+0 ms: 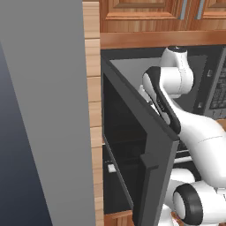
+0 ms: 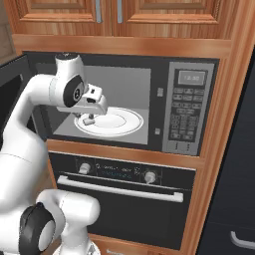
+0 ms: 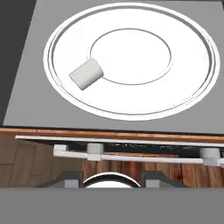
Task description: Close the microwave door.
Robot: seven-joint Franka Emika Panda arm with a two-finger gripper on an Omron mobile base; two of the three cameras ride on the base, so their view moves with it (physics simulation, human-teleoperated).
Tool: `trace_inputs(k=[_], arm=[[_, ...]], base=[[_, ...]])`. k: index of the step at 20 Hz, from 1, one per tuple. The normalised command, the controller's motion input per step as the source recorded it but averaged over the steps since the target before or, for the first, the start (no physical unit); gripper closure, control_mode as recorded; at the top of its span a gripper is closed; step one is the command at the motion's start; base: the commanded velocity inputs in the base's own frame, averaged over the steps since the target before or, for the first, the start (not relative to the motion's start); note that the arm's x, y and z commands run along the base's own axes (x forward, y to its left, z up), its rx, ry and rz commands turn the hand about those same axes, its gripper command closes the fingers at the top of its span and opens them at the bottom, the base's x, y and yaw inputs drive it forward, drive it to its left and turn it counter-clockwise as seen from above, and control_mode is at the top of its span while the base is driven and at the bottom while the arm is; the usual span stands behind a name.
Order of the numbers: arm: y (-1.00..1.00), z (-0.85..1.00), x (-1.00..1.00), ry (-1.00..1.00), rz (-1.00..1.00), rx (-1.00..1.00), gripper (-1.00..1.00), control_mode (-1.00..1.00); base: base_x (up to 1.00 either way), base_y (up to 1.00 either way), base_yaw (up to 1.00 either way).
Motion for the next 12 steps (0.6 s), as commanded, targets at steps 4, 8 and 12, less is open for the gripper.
trace_inputs(k=[4,8,12], arm=[[-0.03,-0.10,-0.72,-0.21,0.00,0.01,-1.00,-1.00],[-0.12,-0.05,-1.00,-0.37,0.00,0.07,-1.00,-1.00],[-0.01,0.12,-1.00,-0.34,0.00,0.06,-1.00,-1.00]], base=[[0.00,0.00,0.00],[0.00,0.00,0.00],[0.00,0.00,0.00]])
